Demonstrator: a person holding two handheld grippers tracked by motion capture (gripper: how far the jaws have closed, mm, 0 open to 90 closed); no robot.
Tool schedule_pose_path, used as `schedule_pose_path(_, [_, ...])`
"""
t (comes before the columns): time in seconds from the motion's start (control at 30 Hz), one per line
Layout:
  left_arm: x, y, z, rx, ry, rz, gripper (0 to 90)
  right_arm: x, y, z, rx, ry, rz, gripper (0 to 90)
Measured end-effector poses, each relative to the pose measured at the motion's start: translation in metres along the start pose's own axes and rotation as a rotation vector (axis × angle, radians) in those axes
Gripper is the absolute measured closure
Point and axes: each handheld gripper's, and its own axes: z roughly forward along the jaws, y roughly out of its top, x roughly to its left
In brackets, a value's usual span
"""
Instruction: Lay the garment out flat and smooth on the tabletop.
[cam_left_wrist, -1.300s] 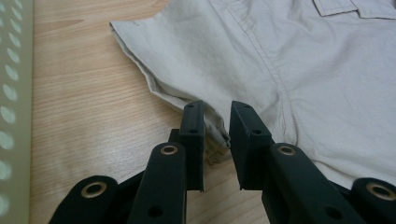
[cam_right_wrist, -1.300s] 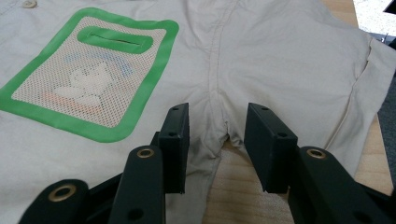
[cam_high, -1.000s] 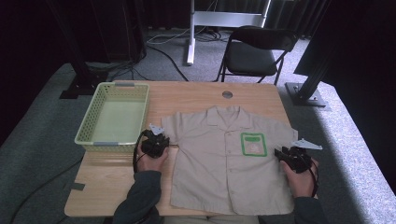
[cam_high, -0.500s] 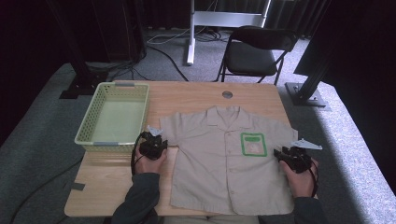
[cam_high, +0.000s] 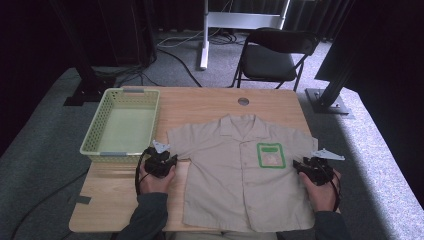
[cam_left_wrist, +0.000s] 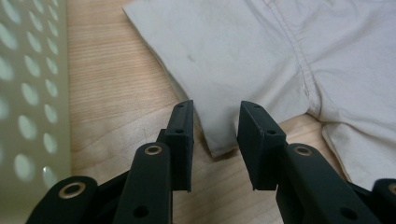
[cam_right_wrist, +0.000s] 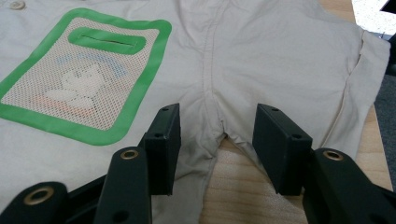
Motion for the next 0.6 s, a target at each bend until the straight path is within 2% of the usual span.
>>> schedule_pose_path(0.13, [0.003, -0.002, -0.006, -0.039, 0.005, -0.02, 66.7, 0.001, -0.001, -0.001, -0.009, -0.011, 0.001, 50.7])
schedule_pose_path(0.2, [0.003, -0.003, -0.008, -0.052, 0.002, -0.023, 66.4, -0.001, -0.002, -0.004, -0.029, -0.025, 0.011, 51.4])
schedule_pose_path(0.27, [0.003, -0.002, -0.008, -0.06, -0.004, -0.018, 65.0, -0.003, -0.002, -0.009, -0.075, -0.039, 0.025, 51.5])
schedule_pose_path(0.4, [0.002, -0.002, -0.007, -0.06, -0.021, -0.014, 61.3, -0.008, -0.004, -0.017, -0.136, -0.068, 0.07, 51.4])
schedule_pose_path(0.6, [0.001, -0.002, -0.006, -0.053, -0.043, -0.012, 56.4, -0.011, -0.005, -0.022, -0.171, -0.096, 0.099, 51.2])
